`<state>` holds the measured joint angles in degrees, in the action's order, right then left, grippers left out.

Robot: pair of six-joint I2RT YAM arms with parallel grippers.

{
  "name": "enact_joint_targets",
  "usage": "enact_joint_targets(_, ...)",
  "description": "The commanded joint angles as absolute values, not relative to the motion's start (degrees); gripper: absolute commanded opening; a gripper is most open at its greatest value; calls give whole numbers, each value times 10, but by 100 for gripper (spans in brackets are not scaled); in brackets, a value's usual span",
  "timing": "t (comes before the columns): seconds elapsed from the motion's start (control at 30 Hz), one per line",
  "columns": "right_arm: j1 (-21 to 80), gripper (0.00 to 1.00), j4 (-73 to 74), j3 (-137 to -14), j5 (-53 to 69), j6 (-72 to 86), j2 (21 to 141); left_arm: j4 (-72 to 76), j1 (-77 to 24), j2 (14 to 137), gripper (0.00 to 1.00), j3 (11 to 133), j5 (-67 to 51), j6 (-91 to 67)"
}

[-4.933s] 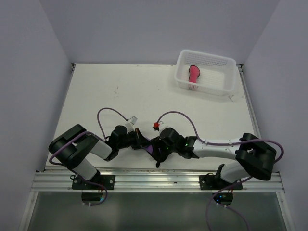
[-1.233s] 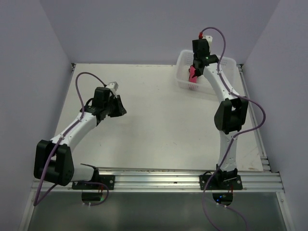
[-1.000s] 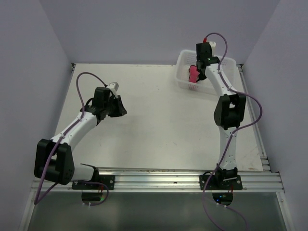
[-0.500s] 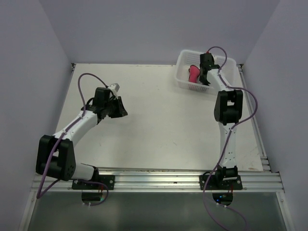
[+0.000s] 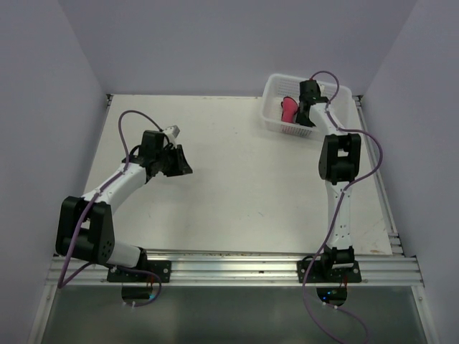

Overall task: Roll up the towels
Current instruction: Place the rolled towel into the container

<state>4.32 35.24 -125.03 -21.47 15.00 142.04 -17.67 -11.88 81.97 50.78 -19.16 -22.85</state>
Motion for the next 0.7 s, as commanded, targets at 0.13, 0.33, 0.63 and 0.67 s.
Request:
enact_joint_targets(0.13, 36, 53, 399, -1287, -200, 158, 1412, -157, -113, 810, 30, 520, -214, -214)
enact_joint_targets(0.33, 34, 57, 424, -1322, -204, 156, 1404, -157, -113, 794, 31, 516, -202, -212)
enact_joint_targets(0.63, 33, 62, 382, -1273, -192, 174, 1336, -161, -113, 775, 36, 514, -189, -208)
enact_joint_targets(0.67, 33, 63, 371, -1248, -190, 176, 1327, -161, -113, 771, 36, 513, -187, -208)
